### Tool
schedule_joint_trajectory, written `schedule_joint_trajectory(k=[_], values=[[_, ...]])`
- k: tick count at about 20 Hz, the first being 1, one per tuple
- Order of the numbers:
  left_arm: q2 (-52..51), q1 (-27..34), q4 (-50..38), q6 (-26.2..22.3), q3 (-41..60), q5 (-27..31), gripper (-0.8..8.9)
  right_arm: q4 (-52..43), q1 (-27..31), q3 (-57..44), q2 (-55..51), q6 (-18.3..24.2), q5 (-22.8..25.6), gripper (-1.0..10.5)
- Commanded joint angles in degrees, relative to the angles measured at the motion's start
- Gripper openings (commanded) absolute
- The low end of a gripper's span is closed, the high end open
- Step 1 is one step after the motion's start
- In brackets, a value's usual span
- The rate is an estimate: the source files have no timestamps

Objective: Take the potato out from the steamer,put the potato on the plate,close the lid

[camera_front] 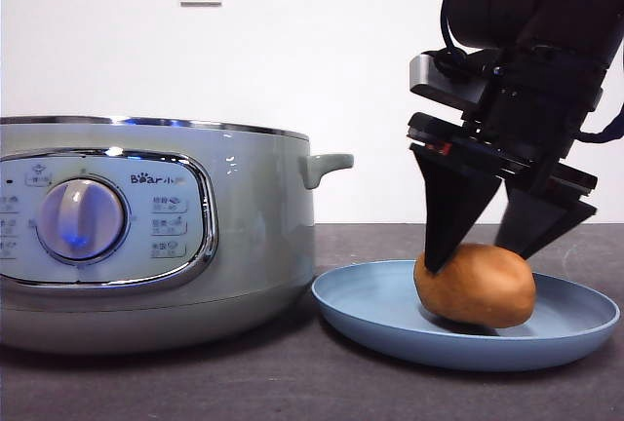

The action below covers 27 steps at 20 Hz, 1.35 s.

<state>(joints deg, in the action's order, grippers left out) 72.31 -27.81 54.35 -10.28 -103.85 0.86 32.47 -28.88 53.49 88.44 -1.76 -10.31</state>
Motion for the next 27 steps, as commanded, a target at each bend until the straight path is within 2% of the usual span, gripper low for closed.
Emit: schedule_joint_trajectory(k=[1, 6, 15, 18, 23, 27], values=[[-0.72, 0.04, -2.82, -0.04, -0.52, 0.02, -0.09, 0.33, -0.04, -0.04, 0.24, -0.37, 0.15, 4.5], [-0.72, 0.04, -2.80, -0.02, -0.52, 0.04, -0.09, 2.86, 0.00, 3.78, -3.76, -0.35, 0.13, 4.4], [1.55, 0.07, -0.76, 1.81, 0.98, -2.89, -0.08, 4.15, 0.00, 14.21, -25.81, -0.37, 0.15, 4.4], [1.53, 0.04, -4.59, 4.07, 7.19, -4.07, -0.08, 4.31, 0.00, 17.00, -31.95, -0.37, 0.39, 4.4], [1.53, 0.04, -10.62, 6.12, 19.28, -3.98, -0.09, 5.42, 0.00, 19.12, -37.66, -0.33, 6.08, 4.4], [1.53, -0.17, -11.76, 7.32, 23.52, -3.98, -0.08, 7.15, 0.04, 19.12, -38.32, -0.28, 8.46, 4.4]])
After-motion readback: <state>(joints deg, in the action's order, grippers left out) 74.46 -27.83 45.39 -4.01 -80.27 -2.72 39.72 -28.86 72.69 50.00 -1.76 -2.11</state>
